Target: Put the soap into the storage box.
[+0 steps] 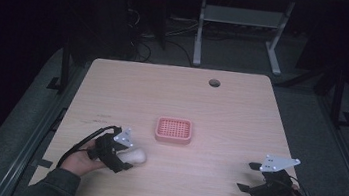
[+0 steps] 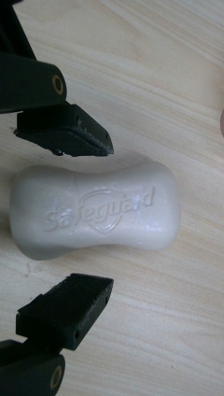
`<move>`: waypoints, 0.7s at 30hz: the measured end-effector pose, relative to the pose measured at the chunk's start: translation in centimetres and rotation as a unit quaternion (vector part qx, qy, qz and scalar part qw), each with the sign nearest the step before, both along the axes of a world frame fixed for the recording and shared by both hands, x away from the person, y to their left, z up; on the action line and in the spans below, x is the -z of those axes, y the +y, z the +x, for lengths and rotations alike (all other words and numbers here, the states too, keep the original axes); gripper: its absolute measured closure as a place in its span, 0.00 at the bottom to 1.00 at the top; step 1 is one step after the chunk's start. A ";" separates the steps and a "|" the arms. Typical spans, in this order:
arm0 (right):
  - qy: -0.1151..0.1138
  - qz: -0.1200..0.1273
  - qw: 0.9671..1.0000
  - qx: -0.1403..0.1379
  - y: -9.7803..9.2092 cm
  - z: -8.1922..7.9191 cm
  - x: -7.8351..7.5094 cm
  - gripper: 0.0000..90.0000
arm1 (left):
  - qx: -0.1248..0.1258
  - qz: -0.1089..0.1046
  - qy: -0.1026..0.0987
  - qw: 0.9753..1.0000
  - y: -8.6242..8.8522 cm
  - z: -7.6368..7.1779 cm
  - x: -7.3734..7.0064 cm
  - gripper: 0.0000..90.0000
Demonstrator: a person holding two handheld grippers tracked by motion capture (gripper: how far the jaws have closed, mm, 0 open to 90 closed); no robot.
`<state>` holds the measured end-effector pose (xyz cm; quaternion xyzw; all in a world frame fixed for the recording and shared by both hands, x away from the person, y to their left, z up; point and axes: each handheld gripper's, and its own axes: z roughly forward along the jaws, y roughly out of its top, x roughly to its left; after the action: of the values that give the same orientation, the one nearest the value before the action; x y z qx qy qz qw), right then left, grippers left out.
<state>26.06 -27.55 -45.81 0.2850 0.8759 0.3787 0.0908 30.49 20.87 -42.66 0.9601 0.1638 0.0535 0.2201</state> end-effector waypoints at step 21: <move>0.004 -0.002 1.000 -0.002 0.2 0.1 0.0 0.16 | -0.013 0.016 0.017 1.000 -0.9 0.7 1.1 0.49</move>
<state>26.14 -27.35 -45.82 0.2842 0.8778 0.3756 0.0870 31.15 19.99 -43.73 0.9620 0.1796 0.0424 0.2013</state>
